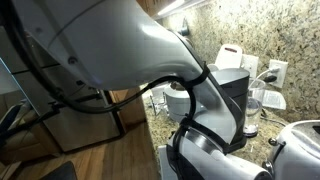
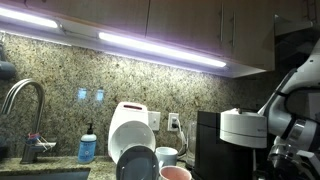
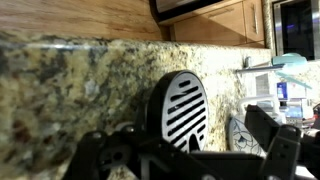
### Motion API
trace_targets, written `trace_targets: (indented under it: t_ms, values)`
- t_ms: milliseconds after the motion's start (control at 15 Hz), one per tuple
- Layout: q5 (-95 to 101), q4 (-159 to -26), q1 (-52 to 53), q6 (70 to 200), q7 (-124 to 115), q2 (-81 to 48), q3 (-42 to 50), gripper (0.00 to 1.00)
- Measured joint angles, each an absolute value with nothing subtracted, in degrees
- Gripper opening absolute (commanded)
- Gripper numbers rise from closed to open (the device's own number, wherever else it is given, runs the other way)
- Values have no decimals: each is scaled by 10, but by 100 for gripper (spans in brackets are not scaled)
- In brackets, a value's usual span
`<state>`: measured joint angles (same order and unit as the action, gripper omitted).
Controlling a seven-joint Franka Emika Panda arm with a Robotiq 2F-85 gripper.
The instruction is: Remove the cup holder from the coffee machine.
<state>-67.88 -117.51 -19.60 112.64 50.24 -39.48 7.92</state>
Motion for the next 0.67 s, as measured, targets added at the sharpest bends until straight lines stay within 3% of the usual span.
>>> trace_targets:
  t_ms: [400,467,533,667]
  values:
    - [-679,-1175,-189,1137,502,-396,81,100]
    - [-679,-1175,-189,1138,502,-396,82,75]
    - [-679,-1175,-189,1138,502,-396,82,74]
    - [-679,-1174,-189,1140,503,-396,82,58]
